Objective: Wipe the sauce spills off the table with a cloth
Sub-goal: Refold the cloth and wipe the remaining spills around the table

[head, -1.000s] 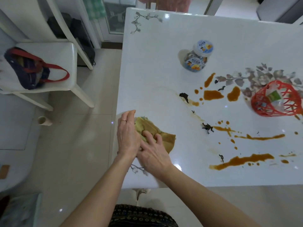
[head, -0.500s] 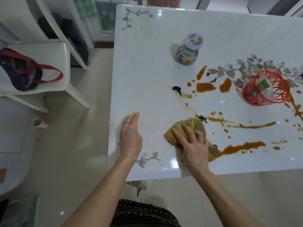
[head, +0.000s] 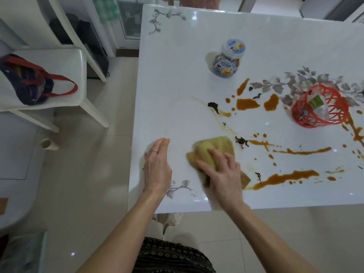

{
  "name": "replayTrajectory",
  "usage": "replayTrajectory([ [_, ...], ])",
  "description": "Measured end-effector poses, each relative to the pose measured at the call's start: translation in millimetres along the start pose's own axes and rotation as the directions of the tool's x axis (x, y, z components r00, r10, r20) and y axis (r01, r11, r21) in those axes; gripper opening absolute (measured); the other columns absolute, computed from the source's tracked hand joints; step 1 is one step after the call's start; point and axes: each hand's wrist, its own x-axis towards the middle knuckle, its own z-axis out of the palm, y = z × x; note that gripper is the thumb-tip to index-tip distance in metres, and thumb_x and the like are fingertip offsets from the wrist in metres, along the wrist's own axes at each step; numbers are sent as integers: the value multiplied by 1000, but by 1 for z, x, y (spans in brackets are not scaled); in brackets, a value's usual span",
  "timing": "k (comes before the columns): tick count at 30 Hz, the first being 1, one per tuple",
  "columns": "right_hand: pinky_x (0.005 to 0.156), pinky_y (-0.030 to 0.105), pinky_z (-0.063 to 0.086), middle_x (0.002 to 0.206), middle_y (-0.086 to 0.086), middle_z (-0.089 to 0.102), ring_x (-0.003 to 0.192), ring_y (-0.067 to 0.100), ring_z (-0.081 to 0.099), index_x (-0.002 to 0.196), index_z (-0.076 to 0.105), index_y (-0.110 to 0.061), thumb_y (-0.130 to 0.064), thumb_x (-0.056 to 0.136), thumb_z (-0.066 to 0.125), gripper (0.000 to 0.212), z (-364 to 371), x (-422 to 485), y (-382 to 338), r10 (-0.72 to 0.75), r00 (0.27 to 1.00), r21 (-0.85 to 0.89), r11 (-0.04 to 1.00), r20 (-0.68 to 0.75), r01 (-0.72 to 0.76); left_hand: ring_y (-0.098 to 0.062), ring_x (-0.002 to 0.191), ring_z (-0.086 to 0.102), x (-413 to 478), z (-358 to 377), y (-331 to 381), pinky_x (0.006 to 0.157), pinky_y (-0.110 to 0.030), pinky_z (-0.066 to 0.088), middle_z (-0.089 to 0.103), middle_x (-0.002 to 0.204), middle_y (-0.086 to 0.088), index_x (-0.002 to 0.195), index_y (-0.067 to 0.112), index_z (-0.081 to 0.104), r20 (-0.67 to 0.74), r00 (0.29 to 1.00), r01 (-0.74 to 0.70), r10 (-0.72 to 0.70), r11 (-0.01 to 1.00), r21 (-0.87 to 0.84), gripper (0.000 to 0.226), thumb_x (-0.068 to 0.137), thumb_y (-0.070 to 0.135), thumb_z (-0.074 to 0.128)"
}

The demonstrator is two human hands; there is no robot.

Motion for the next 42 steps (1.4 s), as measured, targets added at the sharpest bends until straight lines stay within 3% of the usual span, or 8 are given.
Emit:
replayTrajectory([
  [3, 80, 42, 36, 139, 5, 52, 112, 32, 47, 124, 62, -36, -15, 75, 72, 54, 7, -11, -25, -265, 957, 20, 964, 121, 264, -23, 123, 49, -4, -1, 4, 108, -33, 36, 52, 135, -7, 129, 8, 53, -16, 1000, 6, -7, 1000, -22, 65, 72, -20, 39],
  [6, 82, 45, 36, 141, 5, 50, 114, 33, 46, 125, 59, -40, -22, 78, 71, 52, 9, 11, -20, -193, 976, -3, 981, 99, 195, -22, 125, 47, -5, -3, 6, 109, -30, 34, 50, 136, -7, 130, 8, 52, -22, 1000, 18, -19, 999, -34, 66, 72, -21, 40],
  [11, 87, 48, 38, 132, 6, 49, 116, 30, 43, 111, 58, -35, -18, 88, 53, 30, 23, 11, -54, -519, 852, 87, 854, 66, 514, -19, 129, 43, -1, -9, 11, 108, -30, 37, 47, 139, -2, 132, 12, 50, -60, 997, 48, -51, 997, -53, 68, 73, -19, 37],
  [16, 94, 52, 36, 135, 6, 51, 125, 34, 37, 119, 60, -32, -20, 83, 56, 38, 39, 32, -76, -580, 785, 46, 810, 218, 585, -16, 131, 40, 10, -21, 2, 109, -27, 33, 45, 141, 1, 133, 14, 50, -98, 989, 106, -110, 993, -45, 66, 75, -16, 38],
  [24, 77, 43, 40, 129, 4, 54, 113, 24, 43, 137, 40, -18, -42, 88, 50, 56, 51, 106, -115, -164, 965, -34, 984, 203, 175, -14, 127, 44, 32, -24, 6, 107, -32, 38, 46, 140, 7, 130, 17, 52, -164, 979, 102, -116, 990, -94, 48, 86, 1, 46],
  [30, 78, 45, 31, 150, 7, 13, 121, 31, 19, 149, 13, -41, -38, 94, 48, 65, 50, 167, -87, 82, 932, -105, 993, 354, -48, -16, 129, 42, 40, -15, 0, 107, -29, 37, 46, 140, 0, 134, 14, 48, -106, 987, 113, -118, 992, -51, 62, 79, -15, 48],
  [37, 68, 39, 38, 148, 9, 16, 126, 35, 24, 151, 14, -36, -27, 90, 44, 68, 41, 210, -48, 405, 834, -94, 912, 376, -400, -25, 131, 43, 38, 1, -2, 112, -31, 29, 49, 138, -11, 133, 3, 49, -27, 999, 31, -29, 995, 93, 63, 76, -22, 44],
  [42, 80, 42, 42, 149, 10, 16, 131, 38, 21, 151, 15, -32, -23, 89, 45, 70, 27, 179, -7, 601, 733, -143, 795, 318, -590, -29, 129, 45, 38, 4, -4, 111, -34, 29, 51, 136, -14, 129, 0, 52, -1, 1000, 11, -11, 991, 135, 62, 72, -22, 43],
])
